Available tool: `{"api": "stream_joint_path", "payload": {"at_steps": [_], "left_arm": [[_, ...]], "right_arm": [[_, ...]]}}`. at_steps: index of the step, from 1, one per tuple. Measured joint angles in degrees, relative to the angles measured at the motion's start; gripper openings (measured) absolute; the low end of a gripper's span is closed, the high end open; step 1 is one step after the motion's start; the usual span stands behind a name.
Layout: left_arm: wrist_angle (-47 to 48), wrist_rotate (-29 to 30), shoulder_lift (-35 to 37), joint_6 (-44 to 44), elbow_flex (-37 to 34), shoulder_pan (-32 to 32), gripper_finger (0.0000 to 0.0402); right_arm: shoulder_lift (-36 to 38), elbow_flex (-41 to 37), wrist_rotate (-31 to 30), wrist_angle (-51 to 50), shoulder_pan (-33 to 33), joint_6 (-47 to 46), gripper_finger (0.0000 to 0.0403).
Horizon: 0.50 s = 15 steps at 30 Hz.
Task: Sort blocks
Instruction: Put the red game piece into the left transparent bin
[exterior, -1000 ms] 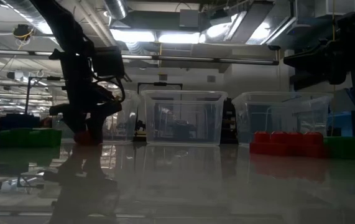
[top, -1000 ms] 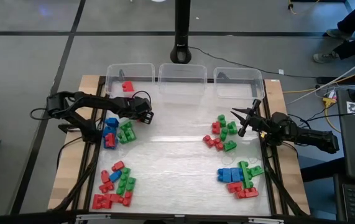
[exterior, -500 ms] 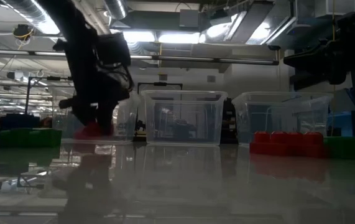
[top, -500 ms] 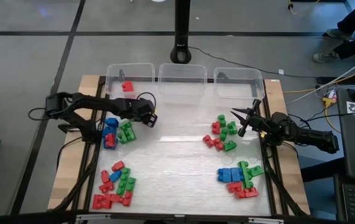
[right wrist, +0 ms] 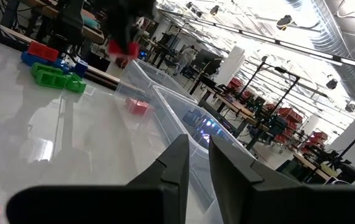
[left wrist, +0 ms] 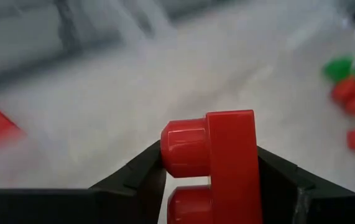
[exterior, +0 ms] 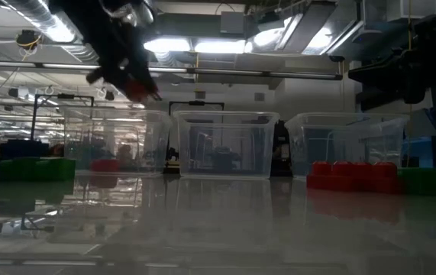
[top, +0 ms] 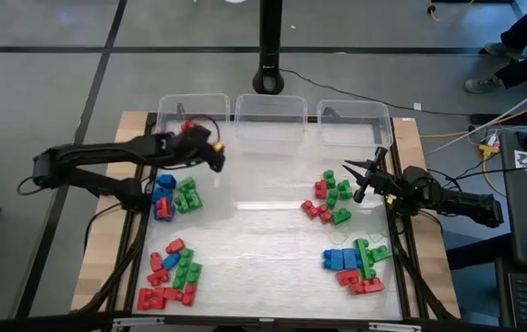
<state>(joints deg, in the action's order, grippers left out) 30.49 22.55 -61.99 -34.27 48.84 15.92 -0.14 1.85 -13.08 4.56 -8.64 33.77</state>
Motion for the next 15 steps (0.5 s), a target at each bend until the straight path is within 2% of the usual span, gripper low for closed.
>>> {"api": "stream_joint_path", "payload": {"at_steps": [7, 12, 15], "left_arm": [[-3.6, 6.8, 6.0, 13.0, 0.2, 6.8, 0.0178], [-5.6, 7.8, 5.5, 22.6, 0.2, 12.4, 0.0178], [-5.9, 9.2, 5.1, 24.0, 0.2, 15.1, 0.0178]], "right_arm": [[0.0, 0.0, -0.9, 0.0, 0.0, 0.0, 0.0065], [0.0, 0.0, -0.9, 0.0, 0.0, 0.0, 0.0065], [0.0, 0.0, -0.9, 0.0, 0.0, 0.0, 0.0065]]}}
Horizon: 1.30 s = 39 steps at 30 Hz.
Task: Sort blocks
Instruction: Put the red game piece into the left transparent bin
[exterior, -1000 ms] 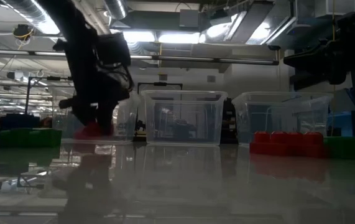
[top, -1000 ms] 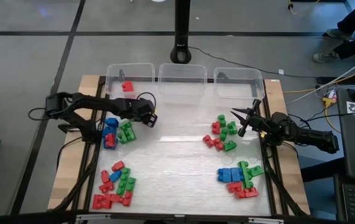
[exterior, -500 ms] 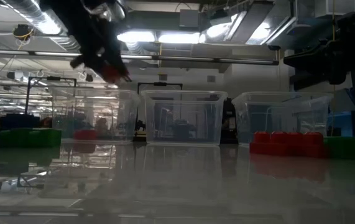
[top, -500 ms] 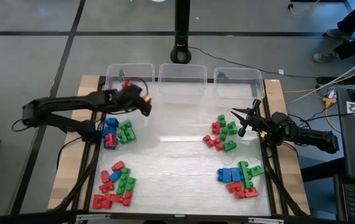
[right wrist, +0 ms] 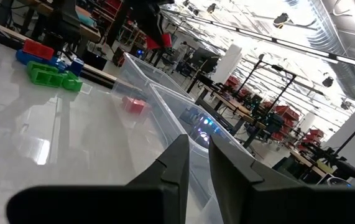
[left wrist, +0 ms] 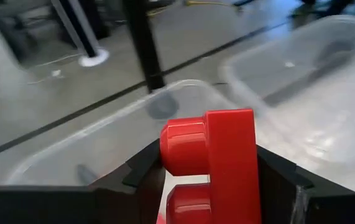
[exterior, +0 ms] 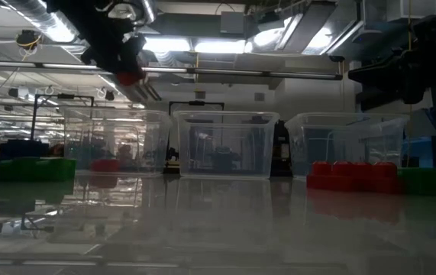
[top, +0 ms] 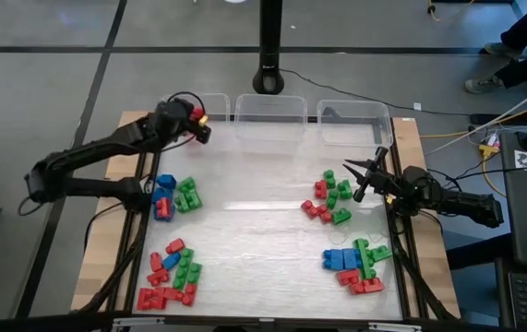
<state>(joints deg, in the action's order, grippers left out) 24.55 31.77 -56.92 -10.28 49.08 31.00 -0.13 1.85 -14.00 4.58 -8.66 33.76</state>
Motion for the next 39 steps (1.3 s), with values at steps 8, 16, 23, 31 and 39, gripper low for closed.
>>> {"api": "stream_joint_path", "payload": {"at_steps": [8, 16, 23, 31, 39], "left_arm": [[-0.1, 0.0, -0.2, 1.6, 0.0, 4.0, 0.0178], [0.9, 0.0, -0.2, 0.0, 0.0, 5.5, 0.0189], [1.9, 0.4, -0.2, -0.3, 0.0, 5.5, 0.0267], [1.9, 1.1, -0.2, -0.1, 0.0, 5.5, 0.0330], [1.6, -2.1, -0.1, 0.3, 0.0, 3.7, 0.0333]], "right_arm": [[0.0, 0.0, 0.0, 0.0, 0.0, 0.0, 0.0065], [0.0, 0.0, 0.0, 0.0, 0.0, 0.0, 0.0065], [0.0, 0.0, 0.0, 0.0, 0.0, 0.0, 0.0065], [0.0, 0.0, 0.0, 0.0, 0.0, 0.0, 0.0065], [0.0, 0.0, 0.0, 0.0, 0.0, 0.0, 0.0065]]}}
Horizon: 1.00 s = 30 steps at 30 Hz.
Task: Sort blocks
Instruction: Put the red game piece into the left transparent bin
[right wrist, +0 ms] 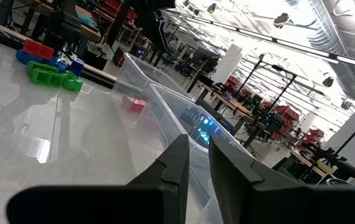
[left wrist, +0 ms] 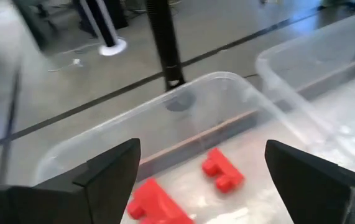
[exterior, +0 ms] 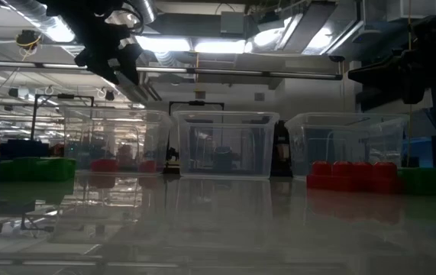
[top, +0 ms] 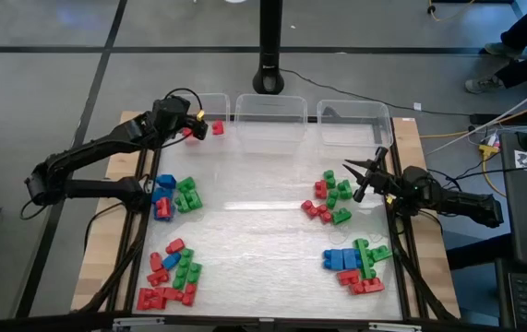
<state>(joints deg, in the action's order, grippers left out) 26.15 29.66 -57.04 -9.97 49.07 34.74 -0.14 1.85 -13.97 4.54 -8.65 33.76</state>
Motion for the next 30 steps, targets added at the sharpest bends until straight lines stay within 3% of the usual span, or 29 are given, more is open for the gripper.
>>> {"api": "stream_joint_path", "payload": {"at_steps": [7, 14, 18, 22, 25, 30], "left_arm": [[1.1, -14.7, 0.0, -2.2, 0.0, -8.5, 0.0333], [6.8, -15.2, -0.9, -7.6, -0.1, -23.8, 0.0333], [10.6, -10.9, -2.6, -11.1, 2.2, -33.3, 0.0333], [24.4, -6.3, -6.9, -20.7, 9.3, -40.9, 0.0333], [34.6, -6.1, -11.1, -30.8, 13.8, -44.8, 0.0333], [48.5, -12.6, -16.5, -48.5, 15.9, -47.9, 0.0333]], "right_arm": [[0.0, 0.0, 0.0, 0.0, 0.0, 0.0, 0.0065], [0.0, 0.0, 0.0, 0.0, 0.0, 0.0, 0.0065], [0.0, 0.0, 0.0, 0.0, 0.0, -0.3, 0.0065], [0.0, 0.0, 0.0, -0.2, 0.0, -0.9, 0.0065], [0.0, 0.0, 0.0, -1.1, 0.0, -2.4, 0.0065], [0.0, 0.0, -0.2, -1.5, 0.0, -2.5, 0.0065]]}}
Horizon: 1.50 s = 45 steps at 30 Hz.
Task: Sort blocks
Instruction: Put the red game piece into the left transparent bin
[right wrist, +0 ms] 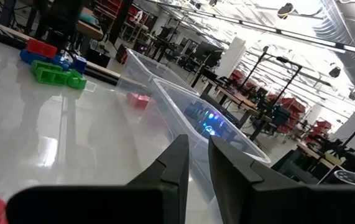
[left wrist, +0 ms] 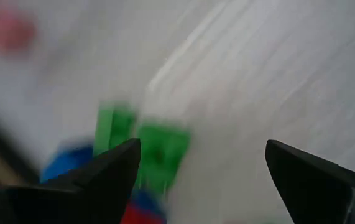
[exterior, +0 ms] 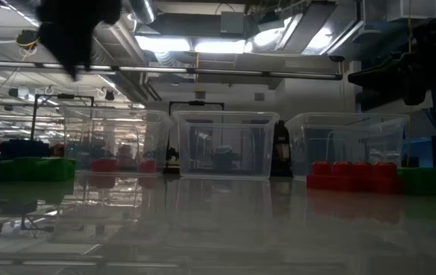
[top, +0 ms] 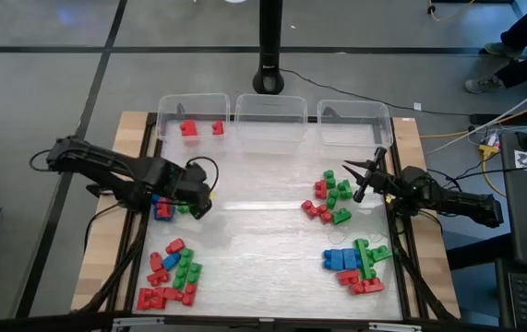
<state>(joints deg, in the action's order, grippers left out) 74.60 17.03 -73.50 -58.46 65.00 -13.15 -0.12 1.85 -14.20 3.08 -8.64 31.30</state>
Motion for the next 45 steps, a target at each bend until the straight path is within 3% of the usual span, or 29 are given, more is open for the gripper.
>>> {"api": "stream_joint_path", "payload": {"at_steps": [5, 12, 38, 45], "left_arm": [[8.8, -6.6, -3.9, -11.2, 0.0, -1.6, 0.0333], [11.3, -8.0, -5.5, -18.6, -3.2, -2.9, 0.0333], [-0.8, -12.8, -5.5, -31.6, -22.9, -5.6, 0.0333], [-3.1, -12.1, -5.5, -31.7, -24.4, -5.6, 0.0329]], "right_arm": [[0.0, 0.0, -0.2, 0.0, 0.0, 0.0, 0.0065], [0.0, 0.0, -0.2, 0.0, 0.0, -0.9, 0.0065], [0.0, 0.0, -0.3, -0.2, 0.0, -1.4, 0.0065], [0.0, 0.0, -0.4, -0.2, 0.0, -1.4, 0.0065]]}}
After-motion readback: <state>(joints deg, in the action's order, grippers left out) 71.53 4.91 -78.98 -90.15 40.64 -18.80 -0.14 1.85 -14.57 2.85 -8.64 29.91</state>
